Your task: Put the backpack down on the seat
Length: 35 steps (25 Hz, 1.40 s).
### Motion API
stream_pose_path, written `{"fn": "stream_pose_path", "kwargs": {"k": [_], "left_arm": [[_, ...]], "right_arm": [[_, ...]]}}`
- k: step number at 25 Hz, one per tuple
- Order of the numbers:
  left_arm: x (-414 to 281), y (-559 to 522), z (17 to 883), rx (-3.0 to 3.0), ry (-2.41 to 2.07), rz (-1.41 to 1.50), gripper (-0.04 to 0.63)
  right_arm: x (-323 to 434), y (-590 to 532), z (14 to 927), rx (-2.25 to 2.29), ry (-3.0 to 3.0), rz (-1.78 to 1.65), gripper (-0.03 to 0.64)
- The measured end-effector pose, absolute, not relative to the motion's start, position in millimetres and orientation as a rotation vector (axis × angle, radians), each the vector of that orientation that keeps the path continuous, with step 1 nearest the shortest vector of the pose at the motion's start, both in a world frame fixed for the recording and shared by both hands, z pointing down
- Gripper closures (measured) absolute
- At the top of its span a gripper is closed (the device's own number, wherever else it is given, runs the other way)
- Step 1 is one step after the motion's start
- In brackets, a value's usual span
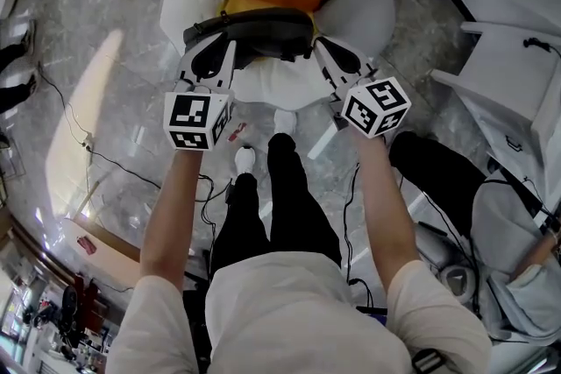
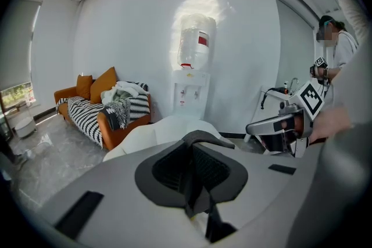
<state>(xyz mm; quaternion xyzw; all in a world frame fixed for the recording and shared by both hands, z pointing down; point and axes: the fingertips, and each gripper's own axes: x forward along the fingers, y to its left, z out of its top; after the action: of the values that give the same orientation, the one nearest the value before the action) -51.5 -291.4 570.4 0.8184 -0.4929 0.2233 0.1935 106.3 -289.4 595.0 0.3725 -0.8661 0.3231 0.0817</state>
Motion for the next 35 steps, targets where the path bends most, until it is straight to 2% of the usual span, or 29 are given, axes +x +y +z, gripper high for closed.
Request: {"fn": "stream_pose_path", "kwargs": {"k": [19, 35], "left_arm": [[-38.6, -302.8, 644.3, 2.279, -1.327, 0.673, 0.551], [-37.7, -327.2, 673.3, 2.289, -1.329, 0.694, 0.551]], "right_arm": [[97.7, -300.9, 646.1, 1.096, -2.592, 0.987, 0.594], [77.6, -325.9, 669.4, 1.084, -2.626, 0.973, 0.594]]}}
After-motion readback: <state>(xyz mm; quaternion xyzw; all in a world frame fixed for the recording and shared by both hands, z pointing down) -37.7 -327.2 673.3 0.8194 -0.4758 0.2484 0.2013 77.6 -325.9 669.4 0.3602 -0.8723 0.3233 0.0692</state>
